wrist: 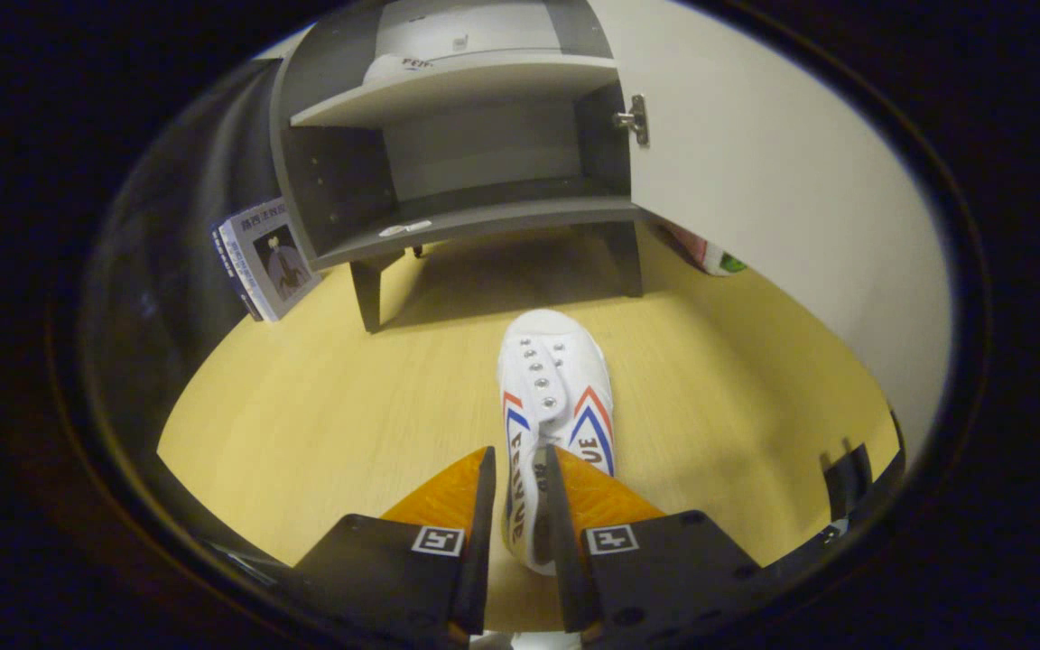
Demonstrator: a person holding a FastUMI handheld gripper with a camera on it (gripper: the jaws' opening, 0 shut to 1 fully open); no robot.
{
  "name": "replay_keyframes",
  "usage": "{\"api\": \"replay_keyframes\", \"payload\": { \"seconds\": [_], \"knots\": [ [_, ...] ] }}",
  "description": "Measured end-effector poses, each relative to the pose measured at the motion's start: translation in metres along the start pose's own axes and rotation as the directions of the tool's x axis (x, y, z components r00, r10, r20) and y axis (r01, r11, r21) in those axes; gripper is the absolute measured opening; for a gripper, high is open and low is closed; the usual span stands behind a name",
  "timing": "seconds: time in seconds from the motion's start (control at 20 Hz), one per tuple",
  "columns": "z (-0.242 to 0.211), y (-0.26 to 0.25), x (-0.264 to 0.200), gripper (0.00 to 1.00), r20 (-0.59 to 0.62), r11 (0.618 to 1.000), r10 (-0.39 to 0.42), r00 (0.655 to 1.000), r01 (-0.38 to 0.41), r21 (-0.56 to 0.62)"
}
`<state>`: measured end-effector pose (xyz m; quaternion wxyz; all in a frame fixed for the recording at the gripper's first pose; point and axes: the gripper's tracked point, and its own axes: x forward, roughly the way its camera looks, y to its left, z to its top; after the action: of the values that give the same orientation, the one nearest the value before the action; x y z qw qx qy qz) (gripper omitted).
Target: Open the shoe cabinet door, grab the shoes and put them into the shoe cabinet, then close the shoe cabinet door.
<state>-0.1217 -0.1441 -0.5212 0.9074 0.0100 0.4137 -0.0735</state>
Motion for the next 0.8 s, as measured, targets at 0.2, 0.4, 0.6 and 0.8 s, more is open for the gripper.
{"api": "replay_keyframes", "payload": {
  "seconds": [0.2, 0.4, 0.6, 0.8],
  "knots": [
    [-0.002, 0.005, 0.019, 0.33, -0.014, 0.999, -0.008, 1.000, 0.008, -0.033],
    [-0.001, 0.002, 0.038, 0.25, -0.032, 0.999, -0.032, 0.999, 0.031, -0.037],
    [-0.001, 0.007, 0.034, 0.03, -0.062, 0.998, -0.047, 0.997, 0.045, -0.037],
    [0.011, 0.012, 0.032, 0.03, -0.073, 0.997, -0.073, 0.995, 0.074, 0.008]
  ]
}}
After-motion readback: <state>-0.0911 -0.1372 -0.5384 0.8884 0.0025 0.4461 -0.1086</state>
